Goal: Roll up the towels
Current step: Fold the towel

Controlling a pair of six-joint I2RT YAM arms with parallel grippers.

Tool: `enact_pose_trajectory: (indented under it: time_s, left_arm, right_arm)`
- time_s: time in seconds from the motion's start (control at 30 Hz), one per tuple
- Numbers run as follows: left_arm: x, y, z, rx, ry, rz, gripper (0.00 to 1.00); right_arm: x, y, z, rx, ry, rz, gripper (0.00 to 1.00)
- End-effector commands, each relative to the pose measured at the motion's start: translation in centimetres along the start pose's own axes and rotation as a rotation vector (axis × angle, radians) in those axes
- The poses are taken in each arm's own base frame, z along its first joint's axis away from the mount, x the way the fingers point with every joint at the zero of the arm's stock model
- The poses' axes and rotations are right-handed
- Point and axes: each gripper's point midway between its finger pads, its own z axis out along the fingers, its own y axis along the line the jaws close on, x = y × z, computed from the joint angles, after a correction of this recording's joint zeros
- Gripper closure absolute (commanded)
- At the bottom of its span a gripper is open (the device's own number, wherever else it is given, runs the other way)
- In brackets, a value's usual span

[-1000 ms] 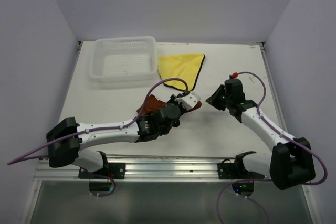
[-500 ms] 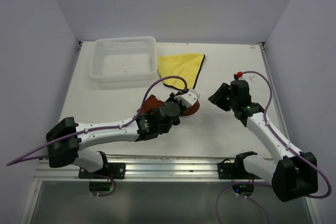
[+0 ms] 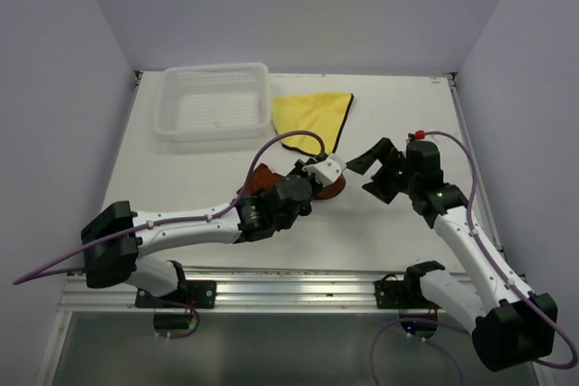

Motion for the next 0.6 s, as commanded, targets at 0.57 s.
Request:
enact_pose_trajectory:
  time_s: [0.57]
  left_arm:
    - [-0.9, -4.6, 1.4, 0.147, -0.019, -0.061, 1.0]
  right_arm:
    - [4.6, 2.8, 0.8, 0.066, 0.098, 0.443, 0.01]
